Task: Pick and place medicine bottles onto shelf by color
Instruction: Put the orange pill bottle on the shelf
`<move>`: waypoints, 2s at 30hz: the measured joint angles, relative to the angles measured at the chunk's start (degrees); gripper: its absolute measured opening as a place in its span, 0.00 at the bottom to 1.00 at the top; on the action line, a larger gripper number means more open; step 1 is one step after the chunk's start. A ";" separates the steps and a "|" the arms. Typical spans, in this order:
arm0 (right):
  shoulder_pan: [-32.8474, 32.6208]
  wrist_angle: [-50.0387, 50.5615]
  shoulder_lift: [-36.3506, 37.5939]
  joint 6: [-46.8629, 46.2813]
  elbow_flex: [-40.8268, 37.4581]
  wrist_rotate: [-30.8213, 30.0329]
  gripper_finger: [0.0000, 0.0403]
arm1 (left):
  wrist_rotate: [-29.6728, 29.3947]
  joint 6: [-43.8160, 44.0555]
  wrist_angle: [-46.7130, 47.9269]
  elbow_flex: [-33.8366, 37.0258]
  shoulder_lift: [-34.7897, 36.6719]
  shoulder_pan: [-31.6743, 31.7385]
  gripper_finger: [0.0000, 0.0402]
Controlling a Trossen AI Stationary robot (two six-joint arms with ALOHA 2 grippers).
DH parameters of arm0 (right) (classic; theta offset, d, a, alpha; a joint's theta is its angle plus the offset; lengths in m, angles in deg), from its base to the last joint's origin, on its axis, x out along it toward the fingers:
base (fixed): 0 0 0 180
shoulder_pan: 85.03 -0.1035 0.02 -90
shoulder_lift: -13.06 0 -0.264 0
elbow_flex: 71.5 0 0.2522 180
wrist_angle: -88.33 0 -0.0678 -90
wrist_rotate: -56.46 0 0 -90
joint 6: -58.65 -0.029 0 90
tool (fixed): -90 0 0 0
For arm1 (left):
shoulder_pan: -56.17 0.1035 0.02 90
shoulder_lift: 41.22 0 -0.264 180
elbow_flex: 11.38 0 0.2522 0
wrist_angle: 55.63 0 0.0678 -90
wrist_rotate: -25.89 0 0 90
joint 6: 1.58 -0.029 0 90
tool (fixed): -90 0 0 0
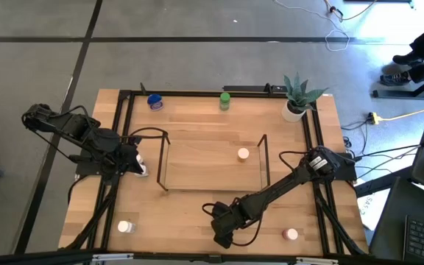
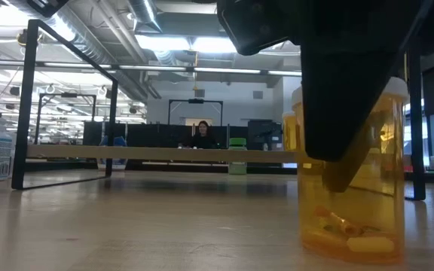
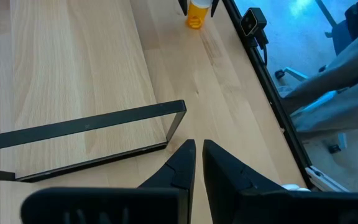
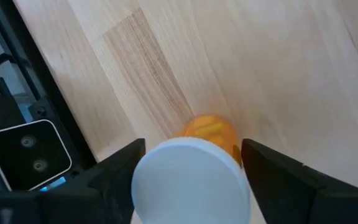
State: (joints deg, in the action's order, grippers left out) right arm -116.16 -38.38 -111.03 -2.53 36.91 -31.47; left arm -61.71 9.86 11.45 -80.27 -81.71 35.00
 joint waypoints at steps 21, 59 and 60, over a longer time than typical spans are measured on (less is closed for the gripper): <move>0.03 0.07 0.11 -6.13 0.31 1.45 0.48 | -0.01 0.00 -0.04 0.00 0.00 0.00 0.06; 23.52 43.77 0.11 22.72 34.10 -4.13 0.47 | -0.27 -0.24 0.30 0.00 0.01 0.00 0.06; 23.50 44.73 0.11 23.81 34.10 -4.38 0.47 | -0.27 -0.71 0.31 0.00 0.02 0.00 0.06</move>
State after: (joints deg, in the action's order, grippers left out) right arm -92.66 6.35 -110.92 21.29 71.00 -35.85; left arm -61.98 9.15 11.75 -80.27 -81.68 35.01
